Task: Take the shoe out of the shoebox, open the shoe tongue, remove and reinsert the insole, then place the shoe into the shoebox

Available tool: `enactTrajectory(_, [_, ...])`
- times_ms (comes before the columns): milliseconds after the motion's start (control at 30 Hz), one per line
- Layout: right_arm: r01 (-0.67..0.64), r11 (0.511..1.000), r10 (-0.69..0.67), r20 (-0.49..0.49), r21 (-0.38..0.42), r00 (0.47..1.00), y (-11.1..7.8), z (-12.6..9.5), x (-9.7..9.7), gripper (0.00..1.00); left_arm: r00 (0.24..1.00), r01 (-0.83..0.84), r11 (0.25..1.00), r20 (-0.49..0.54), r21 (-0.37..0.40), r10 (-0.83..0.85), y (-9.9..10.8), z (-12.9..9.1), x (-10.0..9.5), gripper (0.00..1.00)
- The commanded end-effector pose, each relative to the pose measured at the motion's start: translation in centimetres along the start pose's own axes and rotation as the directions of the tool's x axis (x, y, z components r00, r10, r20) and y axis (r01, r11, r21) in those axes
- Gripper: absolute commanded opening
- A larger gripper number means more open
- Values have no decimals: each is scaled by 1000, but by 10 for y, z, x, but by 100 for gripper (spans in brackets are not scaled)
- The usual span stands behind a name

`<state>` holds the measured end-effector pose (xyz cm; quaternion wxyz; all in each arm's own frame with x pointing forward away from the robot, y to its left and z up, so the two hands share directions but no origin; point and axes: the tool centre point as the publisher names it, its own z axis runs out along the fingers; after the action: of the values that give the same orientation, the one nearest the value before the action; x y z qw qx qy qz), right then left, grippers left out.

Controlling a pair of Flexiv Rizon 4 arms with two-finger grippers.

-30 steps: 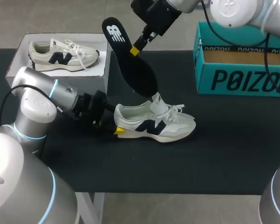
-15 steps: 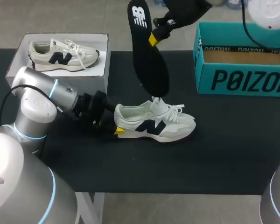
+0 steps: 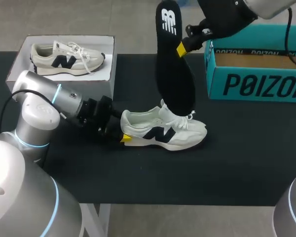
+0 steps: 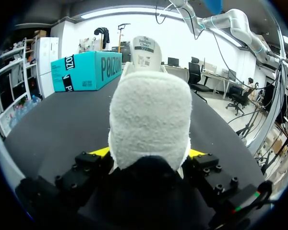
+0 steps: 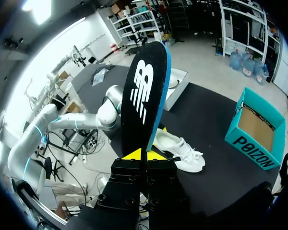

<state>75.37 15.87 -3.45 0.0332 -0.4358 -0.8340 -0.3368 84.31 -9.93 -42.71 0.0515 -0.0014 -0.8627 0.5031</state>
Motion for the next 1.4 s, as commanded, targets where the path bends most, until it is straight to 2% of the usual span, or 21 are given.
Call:
enactTrajectory(33, [-1, 999, 0, -17, -49, 1000, -10, -1, -5, 0, 1000, 0, 1000, 0, 1, 0, 3, 3, 0, 0])
enactTrajectory(500, [-1, 999, 0, -17, -49, 1000, -10, -1, -5, 0, 1000, 0, 1000, 0, 1, 0, 3, 3, 0, 0])
enactTrajectory(733, [-5, 991, -7, -91, -131, 996, -15, -35, 20, 0, 1000, 0, 1000, 0, 1, 0, 3, 3, 0, 0])
enactTrajectory(967, [79, 990, -96, -146, -117, 985, -31, -61, 51, 0, 1000, 0, 1000, 0, 1, 0, 3, 3, 0, 0])
enactTrajectory(1100, [106, 988, -120, -124, -110, 985, -44, -70, 65, 0, 1000, 0, 1000, 0, 1, 0, 3, 3, 0, 0])
enactTrajectory(1233, [157, 975, -167, -55, -157, 984, -53, -76, 72, 0, 1000, 0, 1000, 0, 1, 0, 3, 3, 0, 0])
enactTrajectory(1400, [174, 970, -184, -46, -172, 982, -65, -79, 79, 0, 1000, 0, 1000, 0, 1, 0, 3, 3, 0, 0])
